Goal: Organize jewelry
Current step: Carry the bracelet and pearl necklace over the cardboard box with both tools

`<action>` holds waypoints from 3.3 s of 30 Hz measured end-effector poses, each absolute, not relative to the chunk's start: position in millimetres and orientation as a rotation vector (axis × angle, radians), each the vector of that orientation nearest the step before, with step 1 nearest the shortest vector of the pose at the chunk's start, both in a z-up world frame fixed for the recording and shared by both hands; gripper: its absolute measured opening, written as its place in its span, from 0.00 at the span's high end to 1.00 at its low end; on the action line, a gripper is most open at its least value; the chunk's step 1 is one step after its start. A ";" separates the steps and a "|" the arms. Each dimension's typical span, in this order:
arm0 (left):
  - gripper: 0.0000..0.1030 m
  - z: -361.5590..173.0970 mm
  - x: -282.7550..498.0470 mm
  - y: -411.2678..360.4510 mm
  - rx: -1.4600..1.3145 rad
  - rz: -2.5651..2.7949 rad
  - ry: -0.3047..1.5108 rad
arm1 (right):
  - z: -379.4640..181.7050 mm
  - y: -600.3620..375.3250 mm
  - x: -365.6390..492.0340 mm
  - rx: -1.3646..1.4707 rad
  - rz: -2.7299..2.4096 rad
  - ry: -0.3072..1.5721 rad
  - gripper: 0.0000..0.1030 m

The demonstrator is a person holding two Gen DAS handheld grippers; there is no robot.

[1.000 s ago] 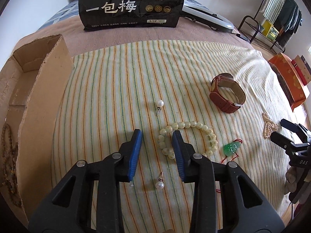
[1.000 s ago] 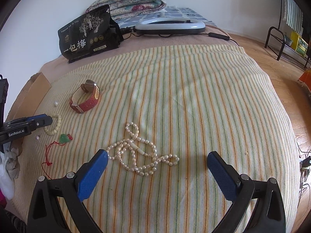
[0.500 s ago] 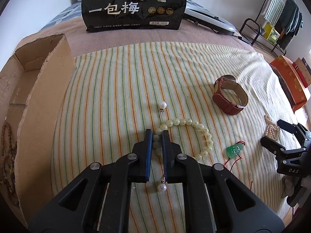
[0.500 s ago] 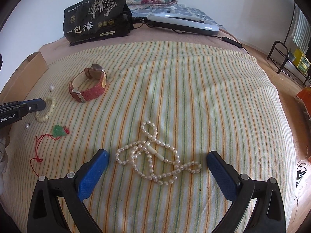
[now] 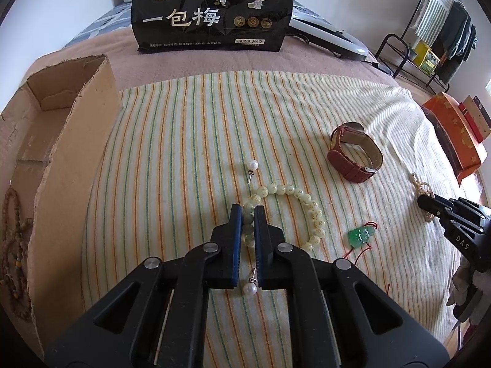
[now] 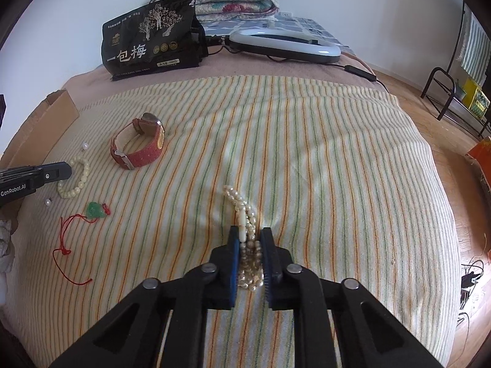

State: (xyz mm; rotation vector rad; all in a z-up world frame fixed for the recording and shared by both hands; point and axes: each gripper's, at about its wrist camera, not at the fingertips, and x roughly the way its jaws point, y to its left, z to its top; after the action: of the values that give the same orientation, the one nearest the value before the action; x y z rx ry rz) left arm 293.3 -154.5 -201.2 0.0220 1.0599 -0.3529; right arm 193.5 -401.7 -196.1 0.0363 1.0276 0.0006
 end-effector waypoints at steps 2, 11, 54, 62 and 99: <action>0.95 -198.3 291.0 -154.9 0.023 -0.357 1.054 | -193.6 -402.6 193.0 0.051 0.006 1.025 0.93; 0.95 -177.9 284.0 -152.6 0.017 -0.370 1.014 | -166.0 -402.1 184.3 0.073 0.010 0.967 0.94; 0.95 -54.2 250.2 -31.1 -0.067 -0.316 0.770 | -41.4 -265.1 193.4 -0.044 0.217 0.780 0.94; 0.95 -52.0 261.2 10.6 -0.081 -0.258 0.758 | -33.4 -214.5 214.7 -0.076 0.294 0.770 0.94; 0.95 -102.9 291.7 70.8 -0.056 -0.124 0.823 | -97.7 -74.2 302.2 -0.050 0.477 0.891 0.94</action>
State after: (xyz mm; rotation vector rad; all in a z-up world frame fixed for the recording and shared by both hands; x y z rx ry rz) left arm 291.7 70.8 -102.9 -0.0560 0.8234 -0.1245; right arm 302.2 -74.2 -97.7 -0.0498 0.8914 0.4769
